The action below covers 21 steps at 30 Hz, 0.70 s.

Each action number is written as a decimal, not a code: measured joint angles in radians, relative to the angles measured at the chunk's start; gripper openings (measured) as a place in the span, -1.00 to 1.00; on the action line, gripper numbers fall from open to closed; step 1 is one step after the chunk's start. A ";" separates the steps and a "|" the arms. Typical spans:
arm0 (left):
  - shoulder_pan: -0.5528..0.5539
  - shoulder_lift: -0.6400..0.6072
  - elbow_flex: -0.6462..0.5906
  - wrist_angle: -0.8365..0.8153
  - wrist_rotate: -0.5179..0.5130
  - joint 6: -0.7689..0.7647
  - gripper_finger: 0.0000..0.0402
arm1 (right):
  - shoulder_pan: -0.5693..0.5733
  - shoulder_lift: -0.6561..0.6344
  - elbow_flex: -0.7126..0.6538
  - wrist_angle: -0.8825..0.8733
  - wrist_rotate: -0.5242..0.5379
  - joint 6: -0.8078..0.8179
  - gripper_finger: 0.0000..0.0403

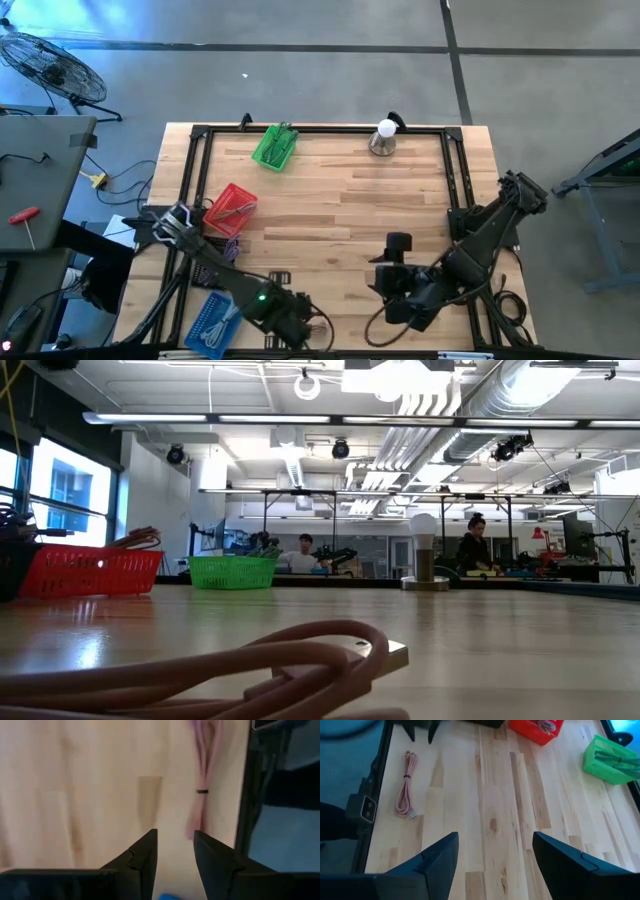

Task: Pick & Place USB Port
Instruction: Put the pink charger cable into the red bin

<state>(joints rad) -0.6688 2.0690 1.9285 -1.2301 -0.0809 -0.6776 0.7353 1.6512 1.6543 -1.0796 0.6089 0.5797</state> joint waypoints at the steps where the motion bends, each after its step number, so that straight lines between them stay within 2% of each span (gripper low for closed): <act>1: 0.005 0.010 0.000 0.010 0.030 0.006 -0.39 | 0.007 0.000 0.000 -0.001 0.007 0.000 0.23; 5: 0.003 0.037 0.000 0.012 0.092 0.030 -0.39 | 0.031 0.000 0.000 -0.002 0.038 -0.001 0.23; 10: 0.001 0.057 0.000 0.039 0.105 0.036 -0.39 | 0.047 0.000 0.000 -0.006 0.057 -0.003 0.23; 14: 0.021 0.058 0.000 0.071 0.171 0.027 -0.39 | 0.047 0.000 0.000 -0.008 0.062 -0.003 0.23; 21: 0.036 0.058 -0.002 0.078 0.167 0.024 -0.39 | 0.047 0.000 0.000 -0.008 0.062 -0.003 0.23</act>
<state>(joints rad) -0.6330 2.1268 1.9266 -1.1522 0.0858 -0.6541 0.7818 1.6508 1.6543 -1.0874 0.6708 0.5766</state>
